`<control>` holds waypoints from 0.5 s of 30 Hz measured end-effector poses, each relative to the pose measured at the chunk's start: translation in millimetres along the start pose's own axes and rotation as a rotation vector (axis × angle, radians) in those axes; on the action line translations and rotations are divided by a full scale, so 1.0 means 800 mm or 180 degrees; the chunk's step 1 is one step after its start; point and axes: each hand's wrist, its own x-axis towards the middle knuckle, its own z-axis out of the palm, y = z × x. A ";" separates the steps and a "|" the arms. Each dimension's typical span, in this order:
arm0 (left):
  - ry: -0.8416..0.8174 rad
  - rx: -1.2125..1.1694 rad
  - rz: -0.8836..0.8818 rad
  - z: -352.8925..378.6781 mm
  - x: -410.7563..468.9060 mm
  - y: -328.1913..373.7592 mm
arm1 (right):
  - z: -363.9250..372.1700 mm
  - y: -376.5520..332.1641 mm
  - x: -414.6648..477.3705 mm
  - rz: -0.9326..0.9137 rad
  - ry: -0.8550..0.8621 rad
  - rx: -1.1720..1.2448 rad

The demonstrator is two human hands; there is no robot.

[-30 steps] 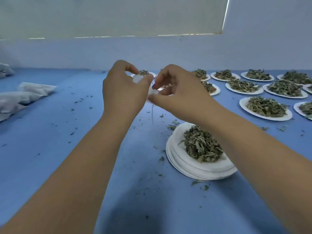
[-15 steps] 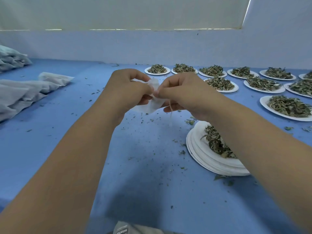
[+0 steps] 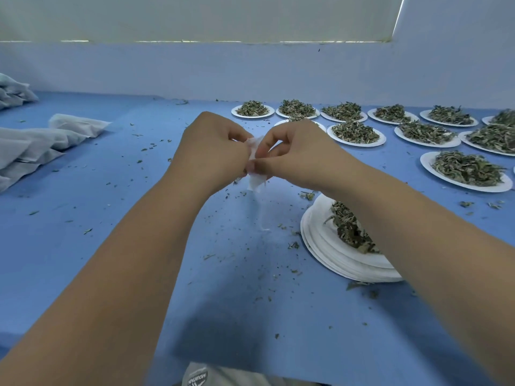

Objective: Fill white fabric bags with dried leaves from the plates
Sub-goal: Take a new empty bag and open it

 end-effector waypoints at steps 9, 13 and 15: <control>0.0222 0.0172 0.0206 0.009 0.002 -0.001 | 0.005 -0.001 0.004 -0.0037 0.0097 -0.0321; 0.0326 0.0546 0.0353 0.010 0.004 -0.003 | 0.004 0.003 0.004 -0.0259 0.0410 -0.0924; 0.0332 0.0911 0.0377 0.010 0.004 -0.006 | -0.001 0.006 0.001 -0.0292 0.0595 -0.1067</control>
